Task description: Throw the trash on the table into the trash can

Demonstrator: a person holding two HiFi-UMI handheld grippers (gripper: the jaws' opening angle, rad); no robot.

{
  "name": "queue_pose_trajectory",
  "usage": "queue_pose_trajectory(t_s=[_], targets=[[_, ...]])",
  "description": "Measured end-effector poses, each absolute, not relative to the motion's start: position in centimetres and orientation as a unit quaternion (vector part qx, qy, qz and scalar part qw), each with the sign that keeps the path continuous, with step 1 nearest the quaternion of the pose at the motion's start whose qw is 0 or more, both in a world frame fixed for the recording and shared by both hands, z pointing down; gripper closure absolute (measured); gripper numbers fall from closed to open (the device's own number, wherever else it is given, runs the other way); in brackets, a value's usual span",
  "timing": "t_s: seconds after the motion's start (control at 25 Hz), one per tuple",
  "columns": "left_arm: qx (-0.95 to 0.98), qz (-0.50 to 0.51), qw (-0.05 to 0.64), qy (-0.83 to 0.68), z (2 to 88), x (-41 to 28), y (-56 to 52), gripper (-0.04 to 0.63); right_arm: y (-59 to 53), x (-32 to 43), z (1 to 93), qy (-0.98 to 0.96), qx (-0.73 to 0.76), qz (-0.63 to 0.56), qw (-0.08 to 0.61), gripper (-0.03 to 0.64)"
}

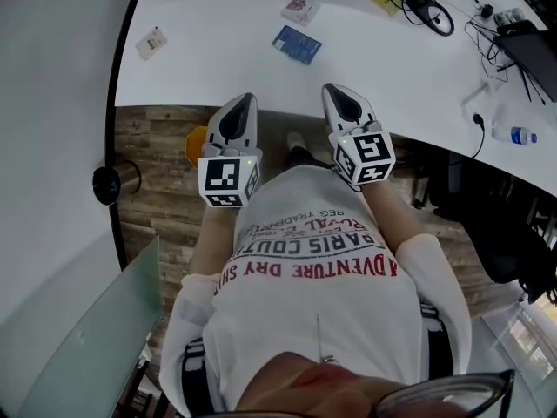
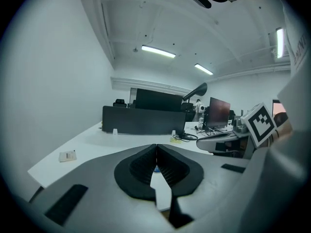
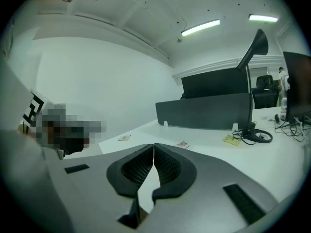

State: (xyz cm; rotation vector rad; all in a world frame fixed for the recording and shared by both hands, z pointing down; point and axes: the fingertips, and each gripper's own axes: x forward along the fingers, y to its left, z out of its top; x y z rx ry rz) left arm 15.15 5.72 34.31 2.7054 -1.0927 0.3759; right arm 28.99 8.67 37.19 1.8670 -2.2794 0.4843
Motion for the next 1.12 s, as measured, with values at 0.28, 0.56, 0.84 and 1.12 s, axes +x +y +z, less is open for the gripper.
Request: queue_pose_trajectory(t_s=[0.28,0.56,0.84,1.12], targets=[[0.907,0.164,0.131,-0.365,38.5,19.8,-2.0,0.572,-0.2,32.6,42.9,-0.763,0.593,0.225,0.128,0.589],[0.892,0.203,0.175,-0.364,43.0,22.4,-5.9,0.572,-5.0,35.1,50.9,-0.744,0.563,0.309,0.186,0.422],[0.879,0.222,0.215,-0.364,46.5,23.4,-7.4,0.572,-7.8,35.5,56.2,-0.733,0.533,0.331,0.264,0.413],[0.870,0.227,0.233,-0.370,47.9,23.6,-7.3,0.572,-8.0,35.2,58.2,-0.715,0.513,0.326,0.346,0.425]])
